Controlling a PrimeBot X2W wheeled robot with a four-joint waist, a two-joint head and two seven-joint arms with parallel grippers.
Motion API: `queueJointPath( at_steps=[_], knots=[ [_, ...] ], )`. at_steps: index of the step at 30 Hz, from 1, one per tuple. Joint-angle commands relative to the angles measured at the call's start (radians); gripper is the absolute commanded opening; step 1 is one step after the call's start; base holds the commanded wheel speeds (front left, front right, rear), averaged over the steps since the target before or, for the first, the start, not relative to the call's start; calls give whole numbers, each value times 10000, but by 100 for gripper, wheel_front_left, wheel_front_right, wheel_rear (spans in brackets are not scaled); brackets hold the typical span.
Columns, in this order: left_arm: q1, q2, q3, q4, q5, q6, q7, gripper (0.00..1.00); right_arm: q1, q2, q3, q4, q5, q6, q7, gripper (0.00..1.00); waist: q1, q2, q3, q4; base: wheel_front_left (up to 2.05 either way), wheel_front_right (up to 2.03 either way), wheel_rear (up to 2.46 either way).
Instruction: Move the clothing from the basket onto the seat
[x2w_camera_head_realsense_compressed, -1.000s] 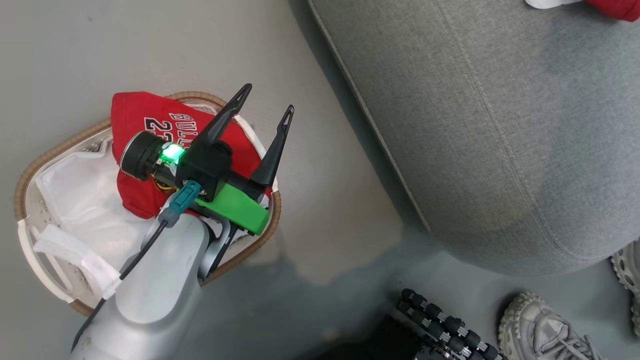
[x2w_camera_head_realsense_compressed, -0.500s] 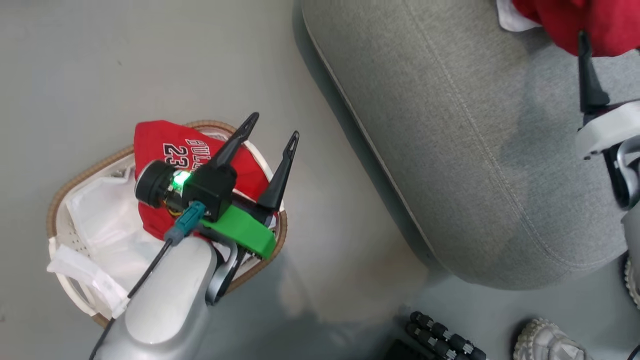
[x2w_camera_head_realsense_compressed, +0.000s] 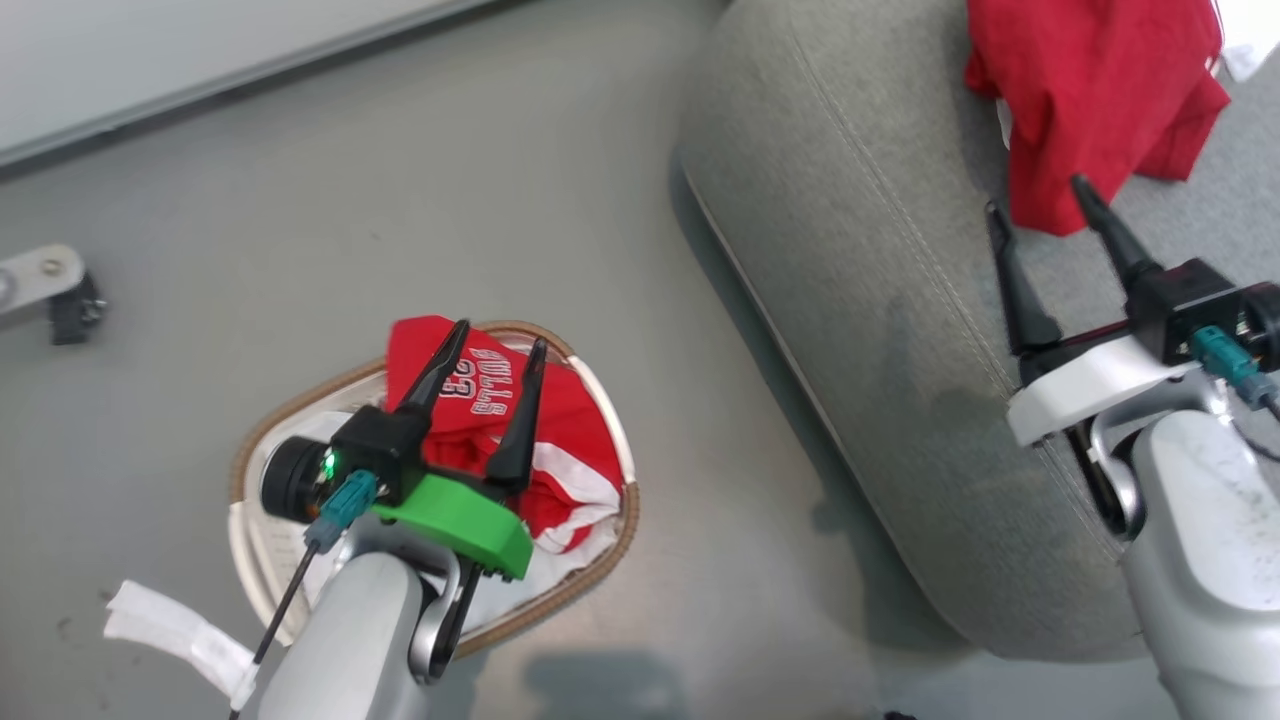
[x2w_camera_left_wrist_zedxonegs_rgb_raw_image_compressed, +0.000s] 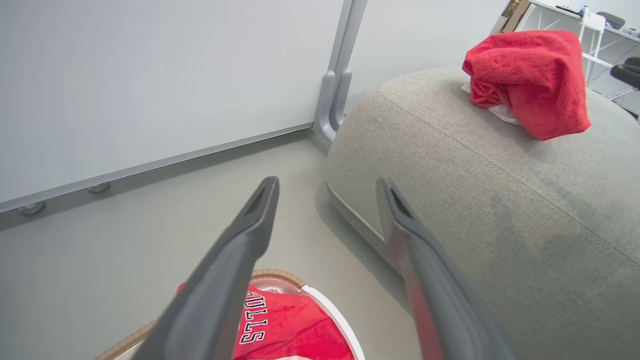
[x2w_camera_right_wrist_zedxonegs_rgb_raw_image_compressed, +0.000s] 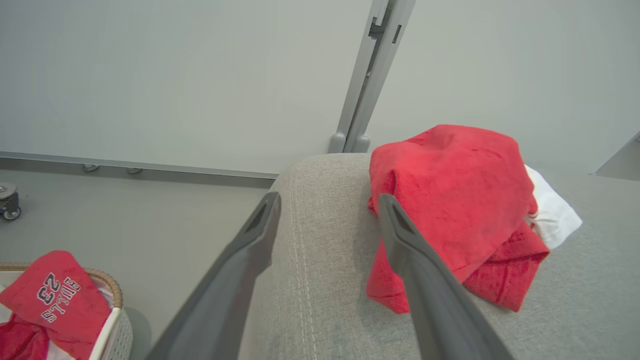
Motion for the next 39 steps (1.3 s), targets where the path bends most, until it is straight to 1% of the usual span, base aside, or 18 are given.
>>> queueJointPath(
  at_steps=[1,8,12,20,23,27,29,39],
  knots=[
    [269,-46,184,49,97,-42,2,100,244,59,58,-58,36,-14,-2,100,1,0,-942,908,0,0,0],
    [976,-282,1347,214,446,-42,2,100,640,606,439,-64,153,-14,-2,100,1,0,-1775,1722,0,0,0],
    [1327,-376,2008,377,617,-42,2,100,923,937,524,79,262,-14,-2,100,1,0,-2191,2055,0,0,0],
    [2101,-510,3157,631,931,19,2,100,1806,1343,612,348,323,-14,-2,100,1,0,-3024,2420,0,0,0],
    [2436,-542,3461,625,1040,124,2,100,2218,1402,532,469,381,-14,-2,100,1,0,-3343,2504,0,0,0],
    [2958,-558,3606,516,901,160,2,100,2712,1461,563,545,343,-14,-2,100,1,0,-3689,2552,0,0,0],
    [3193,-556,3573,425,1013,200,2,100,2910,1470,552,527,300,-14,-2,100,1,0,-3785,2567,0,0,0],
    [3953,-556,3482,232,791,224,2,100,3457,1506,383,520,287,-14,-2,100,1,0,-3971,2611,0,0,0]
  ],
)
